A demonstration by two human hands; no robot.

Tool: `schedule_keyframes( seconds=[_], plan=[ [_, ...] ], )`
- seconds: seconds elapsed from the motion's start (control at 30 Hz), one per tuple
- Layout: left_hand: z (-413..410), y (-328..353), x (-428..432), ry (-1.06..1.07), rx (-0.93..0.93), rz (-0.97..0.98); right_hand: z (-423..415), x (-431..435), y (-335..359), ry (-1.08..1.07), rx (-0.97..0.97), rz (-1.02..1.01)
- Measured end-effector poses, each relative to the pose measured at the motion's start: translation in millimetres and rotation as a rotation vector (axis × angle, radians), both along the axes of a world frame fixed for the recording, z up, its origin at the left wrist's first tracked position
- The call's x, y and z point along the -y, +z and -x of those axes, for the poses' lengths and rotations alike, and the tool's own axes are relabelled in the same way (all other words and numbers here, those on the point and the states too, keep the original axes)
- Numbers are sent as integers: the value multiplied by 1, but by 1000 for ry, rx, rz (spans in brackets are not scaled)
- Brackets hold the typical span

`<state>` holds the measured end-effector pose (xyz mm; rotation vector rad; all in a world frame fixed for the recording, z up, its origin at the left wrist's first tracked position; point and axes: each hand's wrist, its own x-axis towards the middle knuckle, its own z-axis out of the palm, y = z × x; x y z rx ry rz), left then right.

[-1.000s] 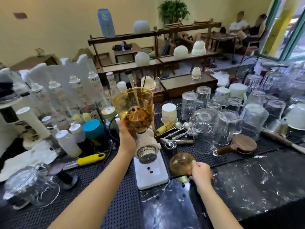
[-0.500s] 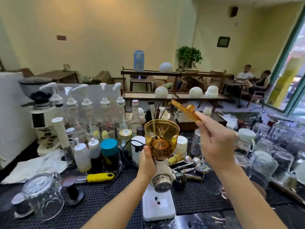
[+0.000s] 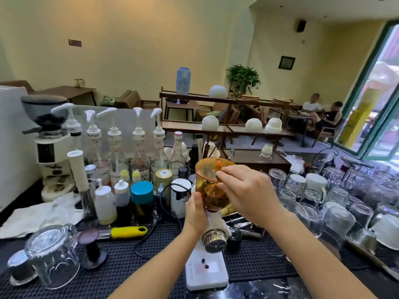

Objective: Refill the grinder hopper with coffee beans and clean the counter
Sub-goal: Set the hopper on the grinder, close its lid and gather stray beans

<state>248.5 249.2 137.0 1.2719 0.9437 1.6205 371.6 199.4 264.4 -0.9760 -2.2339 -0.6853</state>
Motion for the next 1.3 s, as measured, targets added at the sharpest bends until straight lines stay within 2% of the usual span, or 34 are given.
schedule_keyframes(
  seconds=[0.23, 0.43, 0.57, 0.7, 0.8, 0.87, 0.93, 1.0, 1.1, 1.13, 1.2, 1.3],
  plan=[
    [11, 2, 1, -41, -87, -18, 8, -13, 30, -9, -138, 331],
    [41, 11, -2, -95, -427, -57, 21, -42, 45, -109, -124, 662],
    [53, 19, -1, -159, -607, -144, 25, -42, 42, -150, -159, 673],
    [56, 24, 4, -160, -684, -185, 33, -40, 50, -220, -76, 733],
    [59, 24, 0, -63, -779, -241, 40, -47, 62, -270, 22, 802],
    [59, 23, 0, 58, -852, -306, 40, -49, 64, -311, 50, 734],
    [59, 23, 2, 184, -927, -357, 32, -46, 57, -303, -40, 534],
    [58, 24, 6, 306, -961, -361, 15, -36, 46, -179, -322, 378],
    [56, 9, 25, 507, -781, -270, -24, -18, 3, 23, -793, 206],
    [53, -4, 37, 530, -743, -258, -38, -11, -23, 46, -878, 204],
    [45, -42, 69, 455, -803, -222, -62, 6, -88, 8, -916, 336],
    [23, -100, 114, 273, -972, -66, -88, 31, -188, -171, -750, 683]
  ],
)
